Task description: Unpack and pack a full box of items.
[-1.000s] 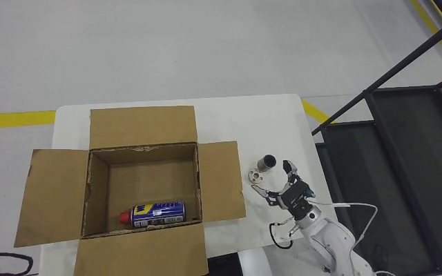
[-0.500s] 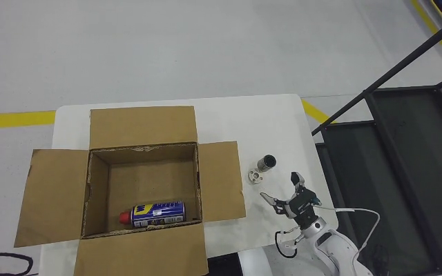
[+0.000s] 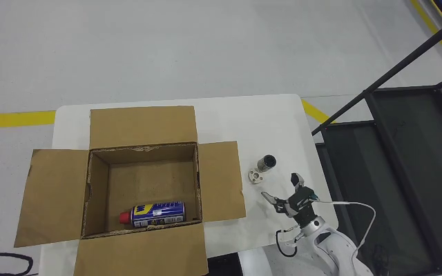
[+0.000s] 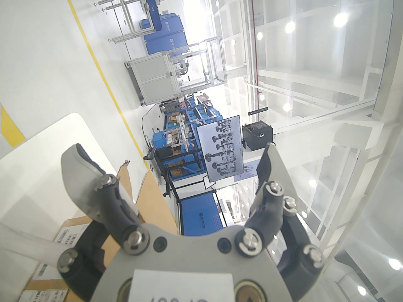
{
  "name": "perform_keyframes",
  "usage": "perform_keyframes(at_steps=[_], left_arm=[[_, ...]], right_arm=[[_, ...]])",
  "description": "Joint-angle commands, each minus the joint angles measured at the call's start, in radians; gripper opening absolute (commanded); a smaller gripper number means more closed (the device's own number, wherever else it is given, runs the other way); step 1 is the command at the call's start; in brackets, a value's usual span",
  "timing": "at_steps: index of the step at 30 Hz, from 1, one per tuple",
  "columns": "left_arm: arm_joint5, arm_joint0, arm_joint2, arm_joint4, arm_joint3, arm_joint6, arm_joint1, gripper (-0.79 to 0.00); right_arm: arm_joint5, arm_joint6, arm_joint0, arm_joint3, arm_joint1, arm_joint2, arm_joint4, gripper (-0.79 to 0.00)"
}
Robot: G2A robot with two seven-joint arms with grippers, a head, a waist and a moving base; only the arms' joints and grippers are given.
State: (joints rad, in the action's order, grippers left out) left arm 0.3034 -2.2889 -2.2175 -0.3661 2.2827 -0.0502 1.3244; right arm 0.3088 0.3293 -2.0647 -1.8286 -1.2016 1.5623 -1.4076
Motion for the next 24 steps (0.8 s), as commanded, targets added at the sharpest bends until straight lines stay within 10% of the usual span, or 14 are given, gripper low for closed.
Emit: perform_keyframes(at_steps=[1, 24], left_arm=[[0.0, 0.0, 0.0, 0.0, 0.0, 0.0, 0.0, 0.0], [0.0, 0.0, 0.0, 0.0, 0.0, 0.0, 0.0, 0.0]], right_arm=[[-0.003, -0.009, 0.007, 0.011, -0.001, -0.005, 0.008, 0.0], [-0.02, -0.06, 0.06, 0.038, -0.002, -0.056, 0.027, 0.0]])
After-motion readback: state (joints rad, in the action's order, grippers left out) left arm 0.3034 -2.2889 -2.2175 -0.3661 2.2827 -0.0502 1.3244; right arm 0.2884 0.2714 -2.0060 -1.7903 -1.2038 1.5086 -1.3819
